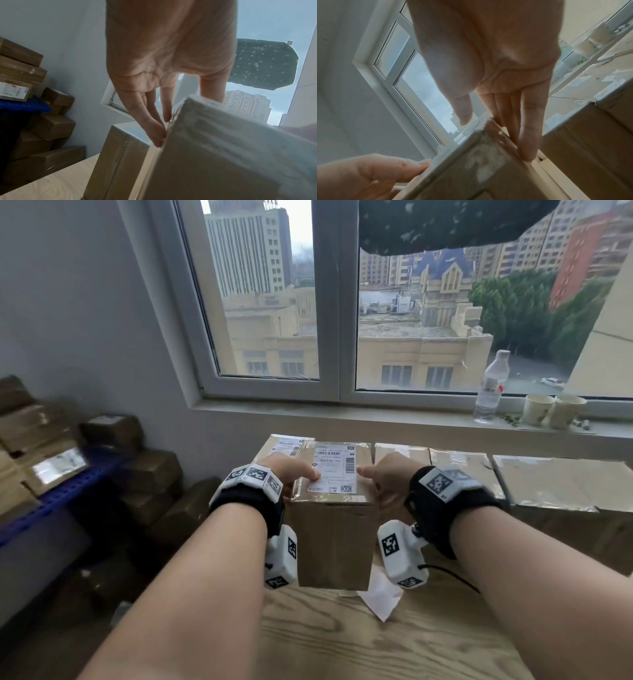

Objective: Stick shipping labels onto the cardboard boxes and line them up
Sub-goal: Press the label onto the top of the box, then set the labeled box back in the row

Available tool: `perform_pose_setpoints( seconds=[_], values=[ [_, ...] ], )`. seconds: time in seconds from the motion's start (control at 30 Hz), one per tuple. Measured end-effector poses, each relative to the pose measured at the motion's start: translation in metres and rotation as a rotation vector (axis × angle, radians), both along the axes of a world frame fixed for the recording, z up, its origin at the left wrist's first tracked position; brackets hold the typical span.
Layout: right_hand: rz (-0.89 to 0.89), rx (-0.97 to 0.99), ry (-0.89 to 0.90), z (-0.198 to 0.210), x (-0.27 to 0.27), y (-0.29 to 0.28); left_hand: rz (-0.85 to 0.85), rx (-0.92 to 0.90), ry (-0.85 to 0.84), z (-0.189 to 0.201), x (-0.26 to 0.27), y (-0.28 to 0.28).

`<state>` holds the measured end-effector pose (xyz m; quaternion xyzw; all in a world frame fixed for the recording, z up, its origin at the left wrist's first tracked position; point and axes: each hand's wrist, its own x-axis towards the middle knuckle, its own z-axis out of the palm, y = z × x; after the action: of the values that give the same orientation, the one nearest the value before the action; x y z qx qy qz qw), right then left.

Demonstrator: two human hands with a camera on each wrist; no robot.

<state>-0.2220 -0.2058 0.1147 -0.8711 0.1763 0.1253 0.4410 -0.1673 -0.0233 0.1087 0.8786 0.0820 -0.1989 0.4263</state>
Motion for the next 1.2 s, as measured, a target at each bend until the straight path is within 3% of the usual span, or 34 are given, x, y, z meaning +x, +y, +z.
perform_pose_setpoints(
  seconds=[0.33, 0.57, 0.83, 1.0, 1.2],
  values=[
    [-0.119, 0.124, 0.029, -0.035, 0.050, 0.011, -0.116, 0.083, -0.024, -0.030, 0.050, -0.002],
    [-0.118, 0.124, 0.019, -0.056, 0.082, 0.007, -0.189, 0.025, -0.125, -0.057, 0.083, -0.012],
    [0.048, -0.174, 0.035, -0.084, 0.098, 0.003, -0.211, 0.137, -0.196, -0.089, 0.103, -0.019],
    [0.175, -0.469, -0.016, -0.086, 0.105, 0.006, -0.234, 0.189, -0.240, -0.093, 0.112, -0.023],
    [0.121, -0.585, -0.092, -0.091, 0.116, 0.005, -0.292, 0.303, -0.306, -0.089, 0.124, -0.031]
  ],
)
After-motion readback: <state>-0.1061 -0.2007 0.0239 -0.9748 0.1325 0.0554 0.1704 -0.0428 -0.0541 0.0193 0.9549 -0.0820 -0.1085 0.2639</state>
